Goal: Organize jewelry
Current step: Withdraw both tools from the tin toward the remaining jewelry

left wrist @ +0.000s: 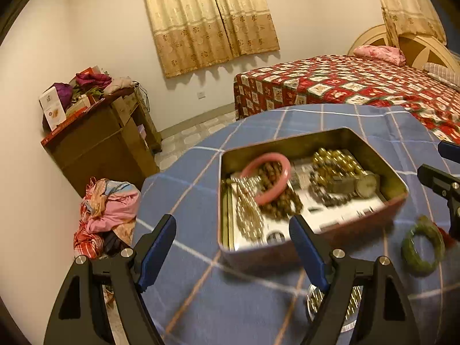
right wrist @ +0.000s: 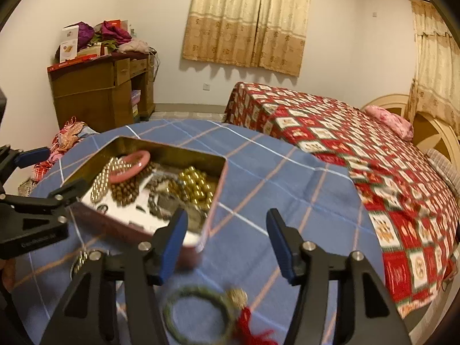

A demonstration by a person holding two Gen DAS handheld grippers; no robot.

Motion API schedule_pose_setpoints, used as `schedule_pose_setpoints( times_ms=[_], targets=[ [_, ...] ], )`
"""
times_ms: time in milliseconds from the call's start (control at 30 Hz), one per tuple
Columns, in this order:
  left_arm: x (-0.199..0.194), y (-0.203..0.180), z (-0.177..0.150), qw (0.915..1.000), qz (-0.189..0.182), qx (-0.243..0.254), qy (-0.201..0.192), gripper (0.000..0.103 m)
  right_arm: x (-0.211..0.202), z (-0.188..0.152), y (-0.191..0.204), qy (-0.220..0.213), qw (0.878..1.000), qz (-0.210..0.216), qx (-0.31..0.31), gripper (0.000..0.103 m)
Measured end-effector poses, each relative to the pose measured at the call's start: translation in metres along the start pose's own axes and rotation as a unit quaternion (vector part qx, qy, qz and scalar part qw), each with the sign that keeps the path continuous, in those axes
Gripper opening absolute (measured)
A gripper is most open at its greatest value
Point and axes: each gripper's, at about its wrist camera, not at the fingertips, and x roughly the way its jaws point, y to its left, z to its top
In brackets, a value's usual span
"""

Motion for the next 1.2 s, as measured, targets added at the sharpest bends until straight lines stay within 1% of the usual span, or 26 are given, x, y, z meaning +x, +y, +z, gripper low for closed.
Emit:
schedule_pose_setpoints(
  times_ms=[67, 133, 233, 367, 500, 633, 800, 967, 1033, 1067, 1167, 1200],
  targets=[
    [-0.007, -0.001, -0.010, 1.0000, 0.006, 0.001, 0.004, 0.081, -0.008, -0.011, -0.007, 0.004, 1.000, -0.006, 0.003, 0.060],
    [-0.015, -0.003, -0.022, 1.0000, 0.000, -0.002, 0.009, 0.081, -0.017, -0.023, -0.015, 0.008, 1.000, -0.016, 0.010, 0.060],
    [-0.025, -0.006, -0.035, 0.9999, 0.000, 0.000, 0.010, 0.081, -0.026, -0.040, -0.031, 0.017, 0.999, -0.028, 0.028, 0.060],
    [-0.028, -0.008, -0.049, 0.9997, 0.005, -0.005, 0.025, 0.081, -0.036, -0.058, -0.049, 0.027, 0.998, -0.045, 0.044, 0.060],
    [-0.027, -0.009, -0.053, 0.9993, 0.008, -0.008, 0.035, 0.081, -0.044, -0.066, -0.059, 0.026, 0.997, -0.050, 0.060, 0.060],
    [-0.028, -0.009, -0.054, 0.9993, 0.007, -0.011, 0.036, 0.081, -0.043, -0.067, -0.059, 0.025, 0.997, -0.054, 0.058, 0.060],
    [-0.025, -0.010, -0.057, 0.9990, 0.004, -0.014, 0.042, 0.081, -0.040, -0.071, -0.059, 0.029, 0.997, -0.041, 0.062, 0.060],
    [-0.023, -0.015, -0.059, 0.9987, -0.005, -0.011, 0.049, 0.081, -0.031, -0.071, -0.047, 0.044, 0.997, -0.003, 0.058, 0.060],
    [-0.024, -0.015, -0.060, 0.9987, -0.010, -0.011, 0.048, 0.081, -0.026, -0.072, -0.041, 0.052, 0.997, 0.002, 0.050, 0.060],
    [-0.024, -0.015, -0.061, 0.9987, -0.011, -0.011, 0.050, 0.081, -0.023, -0.073, -0.038, 0.060, 0.997, 0.005, 0.046, 0.058],
    [-0.020, -0.012, -0.061, 0.9979, -0.020, -0.019, 0.058, 0.081, -0.016, -0.075, -0.034, 0.076, 0.996, 0.017, 0.043, 0.043],
    [-0.019, -0.012, -0.061, 0.9976, -0.024, -0.022, 0.061, 0.081, -0.016, -0.074, -0.033, 0.078, 0.996, 0.019, 0.042, 0.040]
  ],
)
